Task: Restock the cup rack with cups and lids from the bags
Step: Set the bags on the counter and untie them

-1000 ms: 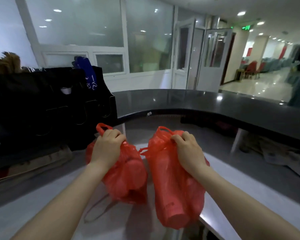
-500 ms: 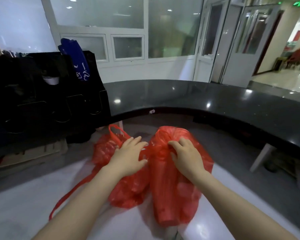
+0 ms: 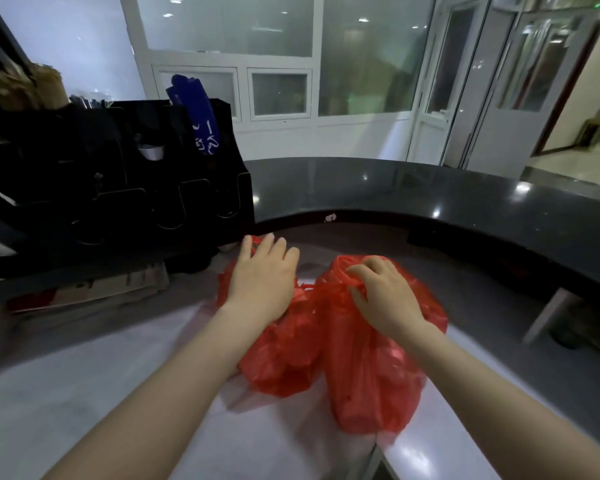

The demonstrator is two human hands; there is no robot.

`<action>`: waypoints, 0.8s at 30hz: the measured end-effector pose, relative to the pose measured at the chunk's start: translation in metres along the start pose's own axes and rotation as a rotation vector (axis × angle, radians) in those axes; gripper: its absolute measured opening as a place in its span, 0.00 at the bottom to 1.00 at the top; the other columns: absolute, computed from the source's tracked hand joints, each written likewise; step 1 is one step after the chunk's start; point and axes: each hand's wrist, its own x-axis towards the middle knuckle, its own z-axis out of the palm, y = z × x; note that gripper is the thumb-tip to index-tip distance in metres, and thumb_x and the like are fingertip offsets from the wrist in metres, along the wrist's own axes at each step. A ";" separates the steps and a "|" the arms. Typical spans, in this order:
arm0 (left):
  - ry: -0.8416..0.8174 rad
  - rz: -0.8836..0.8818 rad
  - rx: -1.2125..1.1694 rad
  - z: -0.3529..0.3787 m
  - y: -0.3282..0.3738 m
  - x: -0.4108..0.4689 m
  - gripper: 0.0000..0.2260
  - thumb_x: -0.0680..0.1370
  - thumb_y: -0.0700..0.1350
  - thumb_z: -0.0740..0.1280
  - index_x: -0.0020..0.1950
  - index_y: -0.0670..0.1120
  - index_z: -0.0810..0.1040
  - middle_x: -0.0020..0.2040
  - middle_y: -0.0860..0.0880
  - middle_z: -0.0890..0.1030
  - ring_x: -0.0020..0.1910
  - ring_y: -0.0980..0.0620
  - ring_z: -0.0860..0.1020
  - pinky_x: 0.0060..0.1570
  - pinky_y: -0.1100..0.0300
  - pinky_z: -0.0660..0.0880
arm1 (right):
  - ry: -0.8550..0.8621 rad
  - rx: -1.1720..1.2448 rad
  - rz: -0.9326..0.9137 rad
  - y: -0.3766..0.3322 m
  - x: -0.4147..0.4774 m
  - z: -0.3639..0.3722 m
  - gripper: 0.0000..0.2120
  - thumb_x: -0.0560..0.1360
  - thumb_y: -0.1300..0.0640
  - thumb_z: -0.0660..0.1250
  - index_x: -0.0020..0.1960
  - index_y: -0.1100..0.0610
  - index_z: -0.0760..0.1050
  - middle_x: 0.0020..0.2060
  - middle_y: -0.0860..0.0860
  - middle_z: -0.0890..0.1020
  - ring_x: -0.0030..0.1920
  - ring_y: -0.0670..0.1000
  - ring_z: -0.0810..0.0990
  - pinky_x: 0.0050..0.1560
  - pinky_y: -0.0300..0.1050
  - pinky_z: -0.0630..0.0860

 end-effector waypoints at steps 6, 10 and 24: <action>0.002 0.143 -0.313 0.021 0.025 -0.006 0.22 0.80 0.45 0.57 0.75 0.46 0.62 0.75 0.47 0.63 0.76 0.50 0.56 0.73 0.57 0.47 | 0.013 0.044 0.031 0.019 -0.011 -0.007 0.11 0.76 0.61 0.65 0.56 0.53 0.81 0.53 0.50 0.80 0.56 0.54 0.74 0.54 0.47 0.71; -0.022 0.090 -0.516 0.033 0.051 -0.002 0.18 0.80 0.44 0.60 0.70 0.49 0.69 0.71 0.52 0.68 0.72 0.53 0.63 0.69 0.61 0.58 | -0.062 0.024 0.158 0.052 -0.025 -0.006 0.13 0.76 0.60 0.64 0.58 0.51 0.80 0.56 0.49 0.80 0.58 0.53 0.75 0.55 0.47 0.71; -0.071 -0.219 -0.803 0.077 0.097 0.025 0.20 0.76 0.37 0.64 0.68 0.48 0.73 0.69 0.50 0.71 0.66 0.51 0.70 0.63 0.60 0.65 | -0.084 0.213 0.256 0.071 -0.017 0.009 0.12 0.75 0.44 0.64 0.54 0.49 0.76 0.42 0.47 0.80 0.47 0.51 0.77 0.44 0.46 0.72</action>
